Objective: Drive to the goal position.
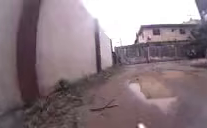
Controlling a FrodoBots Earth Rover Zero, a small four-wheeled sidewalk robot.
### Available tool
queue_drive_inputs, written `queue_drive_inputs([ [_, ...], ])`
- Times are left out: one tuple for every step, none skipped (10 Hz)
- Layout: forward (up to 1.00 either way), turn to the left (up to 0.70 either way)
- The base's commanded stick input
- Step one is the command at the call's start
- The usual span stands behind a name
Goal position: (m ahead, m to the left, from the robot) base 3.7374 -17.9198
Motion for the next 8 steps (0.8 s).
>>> queue_drive_inputs([
  [0.0, 0.0],
  [0.0, 0.0],
  [0.0, 0.0],
  [0.57, 0.0],
  [1.0, 0.0],
  [1.0, 0.0],
  [1.0, 0.0],
  [1.0, 0.0],
])
